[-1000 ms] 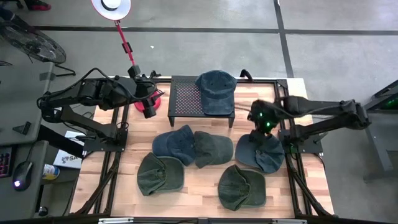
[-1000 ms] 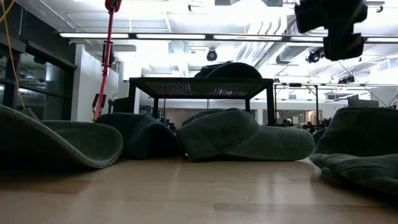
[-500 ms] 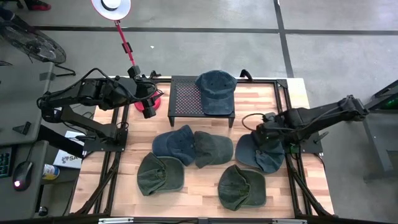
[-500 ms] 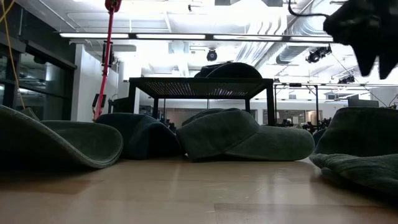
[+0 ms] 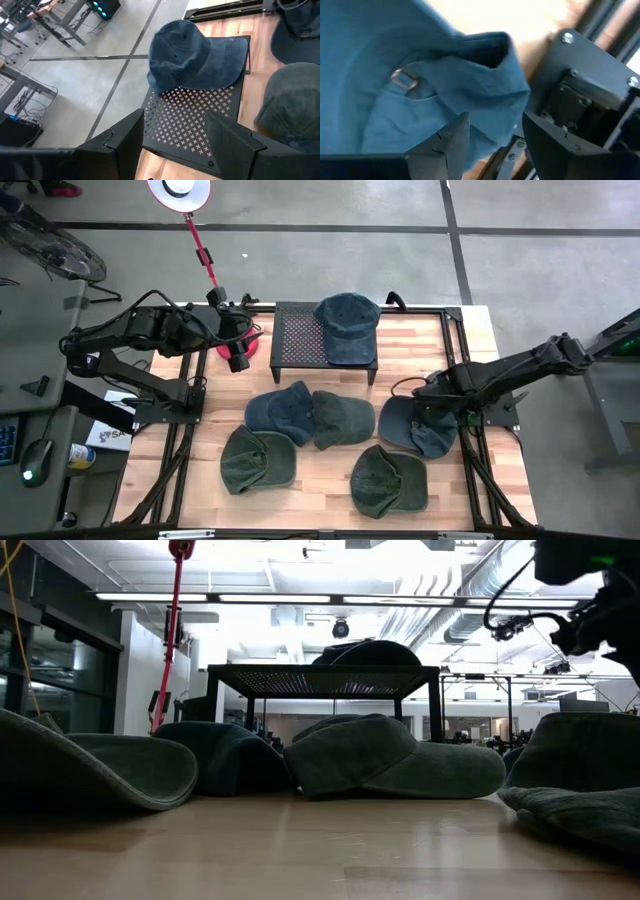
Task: Pick & Place hat
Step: Put the bottom right gray cap to the left of the blue cap on the shelf
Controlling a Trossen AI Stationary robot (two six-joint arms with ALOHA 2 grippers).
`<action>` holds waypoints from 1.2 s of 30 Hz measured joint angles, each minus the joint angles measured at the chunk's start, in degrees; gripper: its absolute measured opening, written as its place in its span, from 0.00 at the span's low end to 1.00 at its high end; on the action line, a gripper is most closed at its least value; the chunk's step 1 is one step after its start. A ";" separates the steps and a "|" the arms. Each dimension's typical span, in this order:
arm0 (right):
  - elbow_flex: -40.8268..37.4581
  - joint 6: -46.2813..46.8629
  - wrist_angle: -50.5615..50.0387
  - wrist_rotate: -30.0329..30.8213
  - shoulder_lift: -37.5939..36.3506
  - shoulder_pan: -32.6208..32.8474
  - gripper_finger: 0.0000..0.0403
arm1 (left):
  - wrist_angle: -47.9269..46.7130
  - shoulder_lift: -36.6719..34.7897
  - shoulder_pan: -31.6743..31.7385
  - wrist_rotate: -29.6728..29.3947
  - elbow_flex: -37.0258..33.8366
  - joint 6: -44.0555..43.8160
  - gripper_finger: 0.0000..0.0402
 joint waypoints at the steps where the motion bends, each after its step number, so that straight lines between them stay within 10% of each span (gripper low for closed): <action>1: 0.09 -1.22 0.61 -0.28 0.00 0.01 0.44 | -0.05 0.00 0.00 0.04 -0.01 0.00 0.51; 36: 1.24 -8.65 4.28 -4.66 -0.02 -16.82 0.44 | -0.06 0.00 0.00 1.72 -0.01 0.00 0.51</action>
